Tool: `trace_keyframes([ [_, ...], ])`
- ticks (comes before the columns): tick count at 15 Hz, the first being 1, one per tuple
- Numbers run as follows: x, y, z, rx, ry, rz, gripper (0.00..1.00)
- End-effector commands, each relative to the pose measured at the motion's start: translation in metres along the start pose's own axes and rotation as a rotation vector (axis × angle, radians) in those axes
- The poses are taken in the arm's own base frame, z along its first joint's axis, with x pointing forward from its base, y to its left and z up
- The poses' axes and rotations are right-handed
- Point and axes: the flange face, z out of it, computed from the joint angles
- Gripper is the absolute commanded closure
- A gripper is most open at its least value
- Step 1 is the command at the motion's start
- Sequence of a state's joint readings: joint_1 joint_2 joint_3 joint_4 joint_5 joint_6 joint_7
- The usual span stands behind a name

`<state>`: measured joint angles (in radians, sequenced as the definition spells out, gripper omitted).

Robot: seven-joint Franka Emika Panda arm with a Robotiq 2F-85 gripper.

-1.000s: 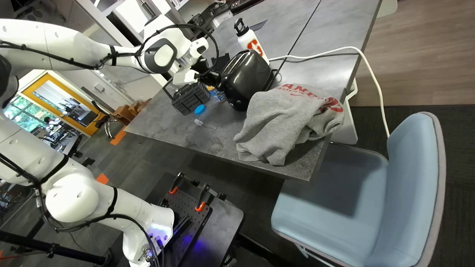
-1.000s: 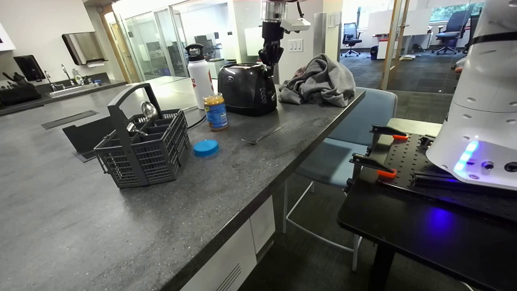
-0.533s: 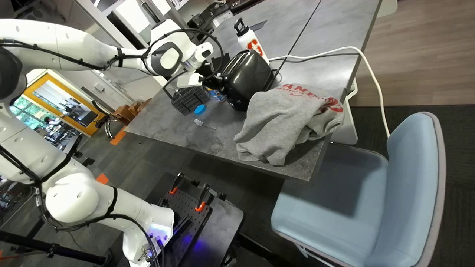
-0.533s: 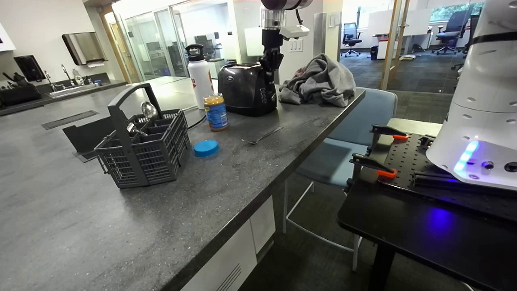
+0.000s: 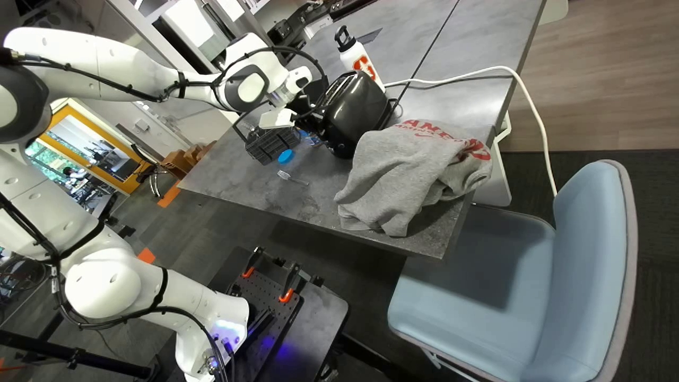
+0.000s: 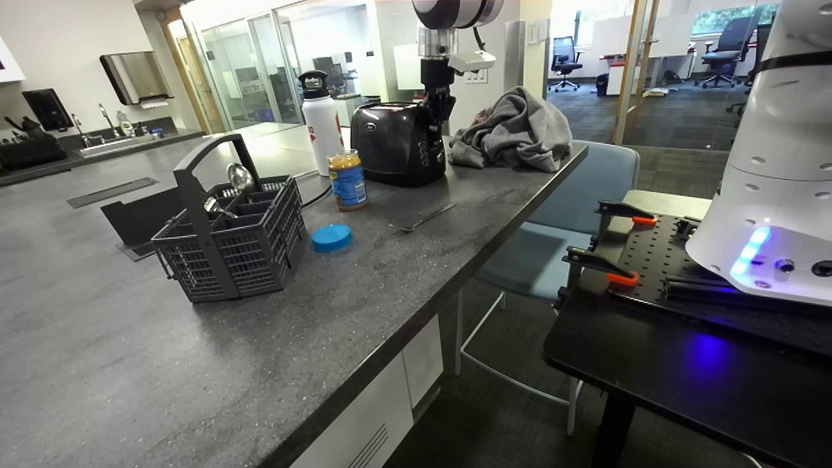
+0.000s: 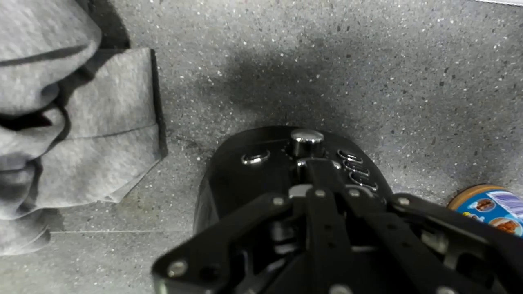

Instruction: Push the toaster press handle down, then flick it back up

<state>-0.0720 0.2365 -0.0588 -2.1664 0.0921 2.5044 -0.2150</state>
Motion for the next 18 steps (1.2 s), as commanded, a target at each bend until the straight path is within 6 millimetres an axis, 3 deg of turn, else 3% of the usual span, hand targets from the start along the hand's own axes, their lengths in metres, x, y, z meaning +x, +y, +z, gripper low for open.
trace_keyframes([
  [1, 0.005, 0.004, 0.016, -0.007, -0.025, 0.003, 1.00],
  [6, 0.005, 0.009, 0.038, -0.044, -0.061, 0.017, 1.00],
  [9, 0.005, 0.007, 0.037, -0.056, -0.069, 0.025, 1.00],
  [14, -0.024, -0.001, -0.019, -0.031, 0.018, 0.029, 1.00],
  [18, -0.065, 0.003, -0.055, -0.015, 0.059, 0.044, 1.00],
])
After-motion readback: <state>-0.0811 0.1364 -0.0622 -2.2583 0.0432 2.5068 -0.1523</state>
